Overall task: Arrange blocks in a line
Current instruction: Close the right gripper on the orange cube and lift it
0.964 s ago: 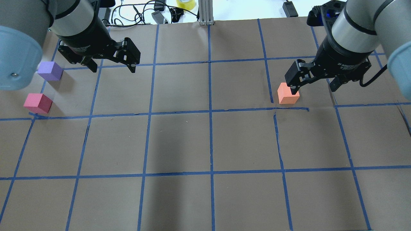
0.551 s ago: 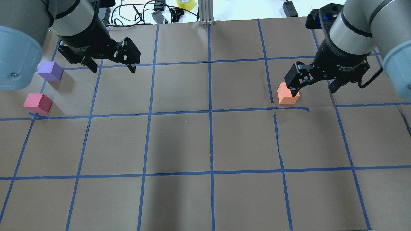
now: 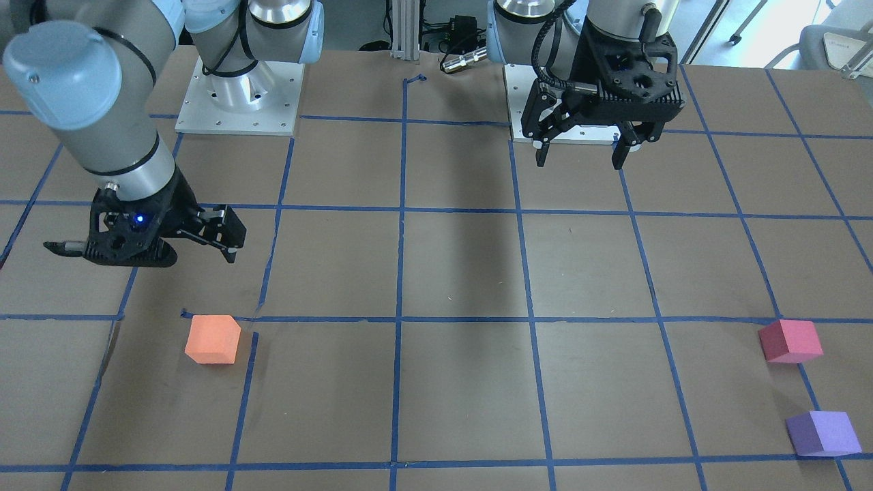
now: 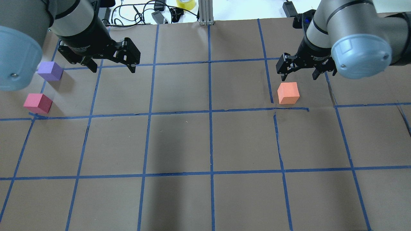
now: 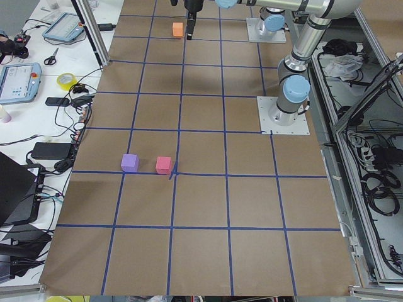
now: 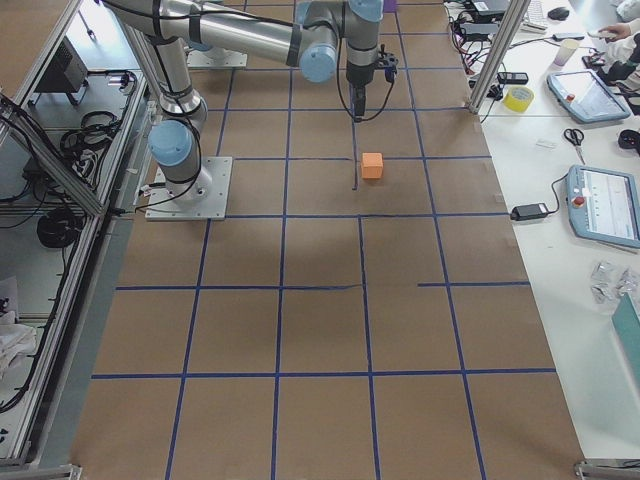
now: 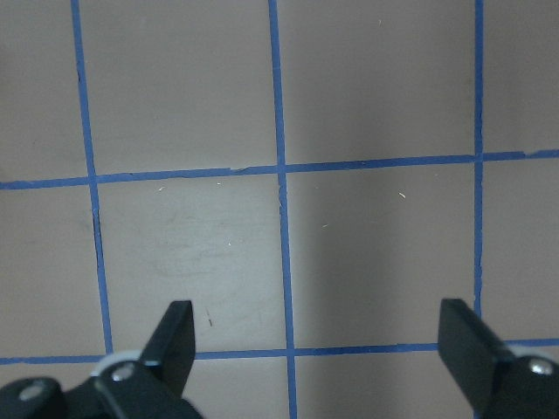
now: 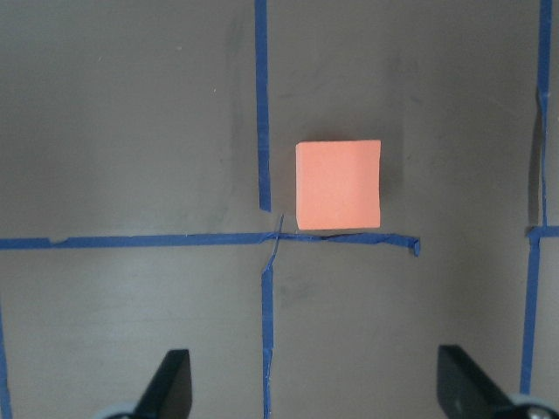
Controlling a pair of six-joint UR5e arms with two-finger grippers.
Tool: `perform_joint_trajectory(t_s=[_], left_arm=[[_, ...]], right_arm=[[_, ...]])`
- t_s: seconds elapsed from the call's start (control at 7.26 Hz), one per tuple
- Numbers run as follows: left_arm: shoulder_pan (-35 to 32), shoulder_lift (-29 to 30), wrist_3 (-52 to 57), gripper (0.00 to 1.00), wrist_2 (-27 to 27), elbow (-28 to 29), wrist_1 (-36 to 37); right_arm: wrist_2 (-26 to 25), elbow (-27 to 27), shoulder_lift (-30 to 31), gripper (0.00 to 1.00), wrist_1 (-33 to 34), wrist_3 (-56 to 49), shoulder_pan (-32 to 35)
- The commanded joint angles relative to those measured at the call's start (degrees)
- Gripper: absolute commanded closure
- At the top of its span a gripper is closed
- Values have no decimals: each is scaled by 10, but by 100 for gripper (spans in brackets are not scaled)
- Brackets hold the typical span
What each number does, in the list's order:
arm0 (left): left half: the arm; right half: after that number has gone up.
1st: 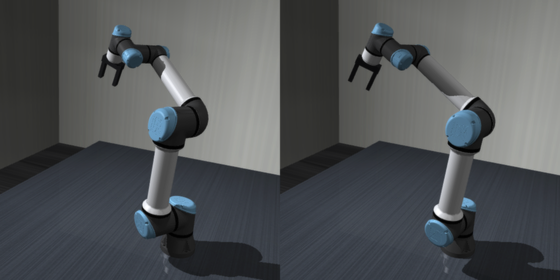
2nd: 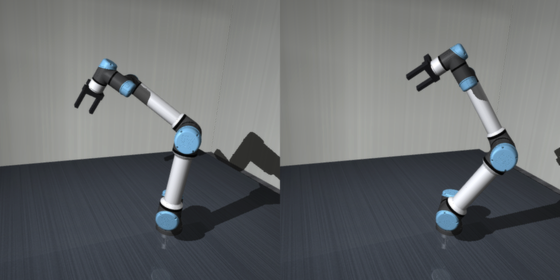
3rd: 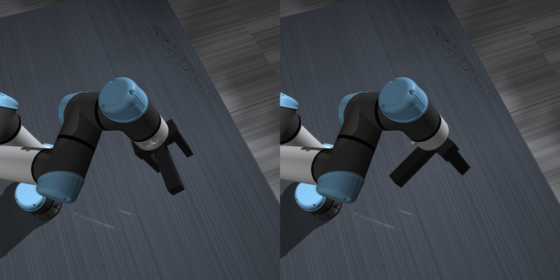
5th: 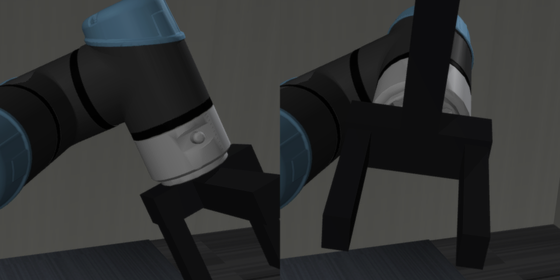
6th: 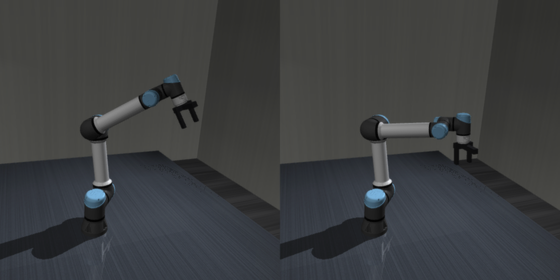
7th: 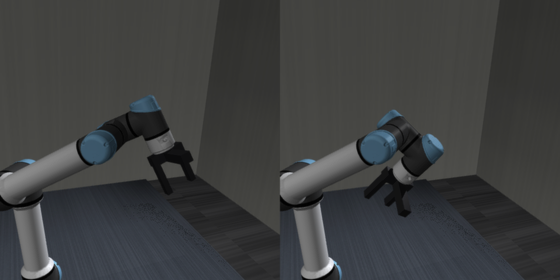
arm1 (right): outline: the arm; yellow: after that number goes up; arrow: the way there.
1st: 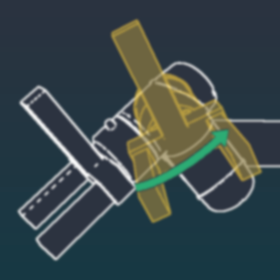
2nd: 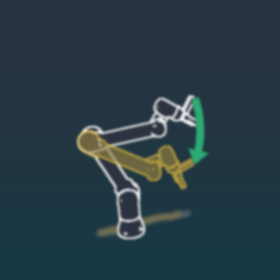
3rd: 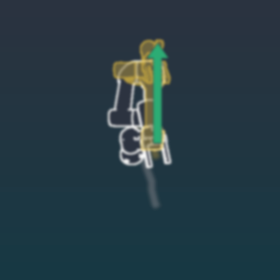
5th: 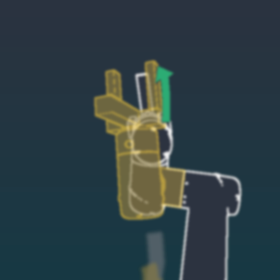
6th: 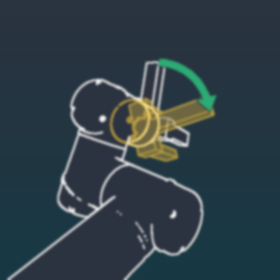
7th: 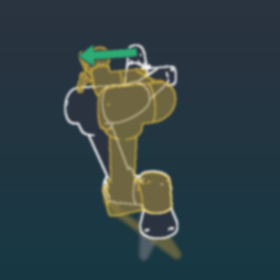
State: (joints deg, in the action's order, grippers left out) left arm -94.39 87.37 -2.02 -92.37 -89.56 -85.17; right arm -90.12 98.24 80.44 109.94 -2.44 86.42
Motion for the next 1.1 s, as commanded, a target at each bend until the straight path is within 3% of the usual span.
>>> perform_joint_trajectory(t_s=[0.0,0.55,0.96], left_arm=[[0,0,0,0,0,0,0],[1,0,0,0,0,0,0],[0,0,0,0,0,0,1]], right_arm=[[-1,0,-81,0,62,2,-18],[0,0,-166,0,131,2,-30],[3,2,-206,0,140,-5,-30]])
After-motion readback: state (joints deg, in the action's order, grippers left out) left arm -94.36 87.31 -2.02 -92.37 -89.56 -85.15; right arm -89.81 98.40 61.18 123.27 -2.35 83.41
